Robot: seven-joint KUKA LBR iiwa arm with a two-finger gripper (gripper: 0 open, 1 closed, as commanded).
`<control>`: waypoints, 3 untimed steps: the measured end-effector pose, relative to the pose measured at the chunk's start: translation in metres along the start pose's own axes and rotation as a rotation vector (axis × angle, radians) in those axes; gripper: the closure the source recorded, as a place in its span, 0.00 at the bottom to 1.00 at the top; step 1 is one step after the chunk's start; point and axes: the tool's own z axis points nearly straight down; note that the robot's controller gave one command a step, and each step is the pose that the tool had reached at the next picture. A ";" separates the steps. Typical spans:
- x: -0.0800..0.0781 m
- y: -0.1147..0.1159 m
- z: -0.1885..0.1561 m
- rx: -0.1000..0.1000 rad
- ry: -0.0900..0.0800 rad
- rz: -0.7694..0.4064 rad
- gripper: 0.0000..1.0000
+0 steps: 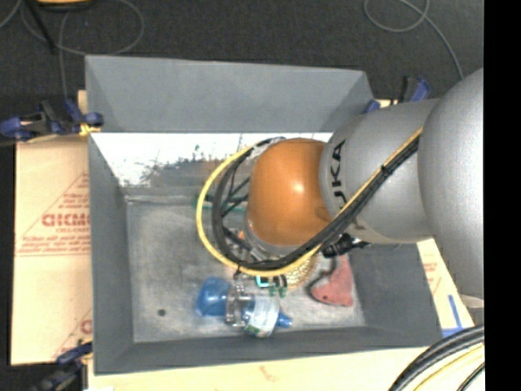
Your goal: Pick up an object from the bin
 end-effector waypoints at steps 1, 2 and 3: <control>-0.002 0.000 -0.004 -0.001 -0.007 0.003 0.00; -0.001 0.010 0.029 -0.002 -0.013 0.074 0.00; 0.001 0.012 0.045 -0.002 -0.006 0.093 0.00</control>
Offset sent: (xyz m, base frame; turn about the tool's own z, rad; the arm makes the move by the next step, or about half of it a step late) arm -0.0045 0.0212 -0.0662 0.1418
